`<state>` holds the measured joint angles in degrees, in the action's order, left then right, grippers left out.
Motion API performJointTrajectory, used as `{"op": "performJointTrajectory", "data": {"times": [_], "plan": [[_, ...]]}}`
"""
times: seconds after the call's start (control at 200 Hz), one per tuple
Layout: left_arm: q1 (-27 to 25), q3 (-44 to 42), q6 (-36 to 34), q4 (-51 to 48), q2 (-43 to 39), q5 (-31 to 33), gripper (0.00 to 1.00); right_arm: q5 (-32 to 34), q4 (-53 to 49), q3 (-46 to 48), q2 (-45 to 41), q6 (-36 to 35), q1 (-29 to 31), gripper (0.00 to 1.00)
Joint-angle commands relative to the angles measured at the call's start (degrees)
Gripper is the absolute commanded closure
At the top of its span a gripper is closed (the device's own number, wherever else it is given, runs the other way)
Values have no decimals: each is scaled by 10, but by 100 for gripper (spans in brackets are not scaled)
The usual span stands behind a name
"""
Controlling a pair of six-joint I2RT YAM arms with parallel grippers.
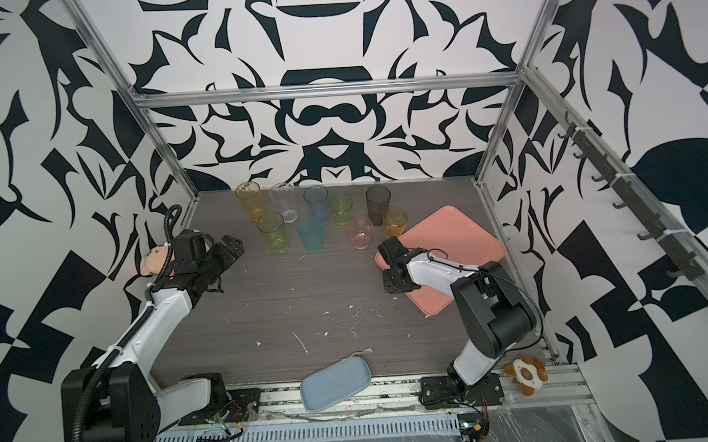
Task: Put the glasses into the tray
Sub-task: 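Grip the pink tray rim with the right gripper and drag it toward the table center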
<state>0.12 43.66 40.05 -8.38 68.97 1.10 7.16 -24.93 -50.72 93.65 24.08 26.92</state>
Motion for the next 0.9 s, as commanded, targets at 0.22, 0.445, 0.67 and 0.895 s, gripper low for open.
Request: {"op": "performJointTrajectory", "data": {"times": [0.22, 0.445, 0.67, 0.895], "plan": [[2, -5, -3, -11, -12, 4, 0, -29, 17, -41, 41, 26, 55, 84], [2, -4, -4, -15, -17, 7, 0, -45, 31, -67, 88, 49, 102, 90], [2, -3, -9, -23, -24, 13, 0, -48, 33, -112, 133, 81, 152, 92], [2, -4, -13, -31, -31, 16, 1, -70, 44, -144, 155, 113, 190, 96]]}}
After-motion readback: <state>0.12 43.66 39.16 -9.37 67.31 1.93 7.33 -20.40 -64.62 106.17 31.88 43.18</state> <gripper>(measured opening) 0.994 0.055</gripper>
